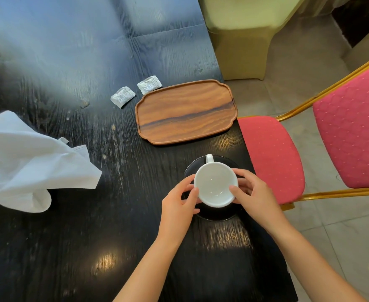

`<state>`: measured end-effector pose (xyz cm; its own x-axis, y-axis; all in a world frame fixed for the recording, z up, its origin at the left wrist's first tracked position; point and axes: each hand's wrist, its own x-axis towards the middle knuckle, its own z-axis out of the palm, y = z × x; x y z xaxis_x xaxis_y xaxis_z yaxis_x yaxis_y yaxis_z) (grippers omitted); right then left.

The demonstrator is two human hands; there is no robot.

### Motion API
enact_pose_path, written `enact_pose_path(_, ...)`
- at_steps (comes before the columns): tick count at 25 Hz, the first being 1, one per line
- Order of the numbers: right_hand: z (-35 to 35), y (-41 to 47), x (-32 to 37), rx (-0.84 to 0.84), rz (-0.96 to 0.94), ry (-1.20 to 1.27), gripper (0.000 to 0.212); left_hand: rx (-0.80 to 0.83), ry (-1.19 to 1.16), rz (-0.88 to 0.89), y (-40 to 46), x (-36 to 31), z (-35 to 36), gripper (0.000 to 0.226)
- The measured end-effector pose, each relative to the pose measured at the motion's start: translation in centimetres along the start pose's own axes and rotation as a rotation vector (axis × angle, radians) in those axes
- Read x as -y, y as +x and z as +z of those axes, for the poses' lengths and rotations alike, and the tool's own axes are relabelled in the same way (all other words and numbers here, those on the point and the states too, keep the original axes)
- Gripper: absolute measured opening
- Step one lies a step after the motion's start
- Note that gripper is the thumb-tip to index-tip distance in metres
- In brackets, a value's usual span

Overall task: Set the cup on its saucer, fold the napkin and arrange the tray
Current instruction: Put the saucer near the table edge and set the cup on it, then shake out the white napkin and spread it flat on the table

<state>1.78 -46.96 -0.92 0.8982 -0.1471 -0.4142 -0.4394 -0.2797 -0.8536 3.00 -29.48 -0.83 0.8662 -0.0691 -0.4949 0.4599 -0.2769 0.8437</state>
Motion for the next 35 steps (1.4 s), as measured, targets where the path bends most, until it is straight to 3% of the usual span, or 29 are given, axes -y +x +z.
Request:
enact_pose_path(9, -0.3, -0.2, 0.6, -0.005, 0.045, -0.056, 0.036, 0.000, 0.071, -0.006, 0.0, 0.0, -0.5, 0.043)
enact_pose_path(12, -0.9, -0.8, 2.3, -0.170, -0.032, -0.355, 0.036, -0.017, 0.167, 0.025, -0.1, -1.0, -2.2, 0.043)
enact_pose_path(15, -0.2, -1.5, 5.8, -0.204, -0.267, -0.587, 0.023, -0.090, 0.358, 0.129, -0.9, -2.6, -5.2, 0.022)
enact_pose_path(17, 2.0, -1.6, 8.3, -0.159, -0.418, -0.701, 0.019, -0.153, 0.552, 0.206, -1.8, -3.7, -7.8, 0.010)
enact_pose_path(20, 7.1, -1.9, 12.5, -0.064, -0.655, -0.800, 0.022, -0.275, 0.763, 0.296, -3.7, -4.4, -12.2, 0.011)
enact_pose_path(25, 15.9, -2.8, 18.5, 0.029, -0.883, -0.915, 0.035, -0.468, 0.905, 0.356, -6.5, -2.7, -22.0, 0.018)
enact_pose_path(31, 26.9, -2.5, 20.6, 0.082, -0.886, -1.001, 0.044, -0.542, 1.027, 0.312, -5.8, 1.1, -33.3, 0.033)
enact_pose_path(35, 34.1, -0.7, 19.1, 0.092, -0.774, -1.073, 0.059, -0.421, 1.121, 0.229, -2.6, 4.6, -37.7, 0.046)
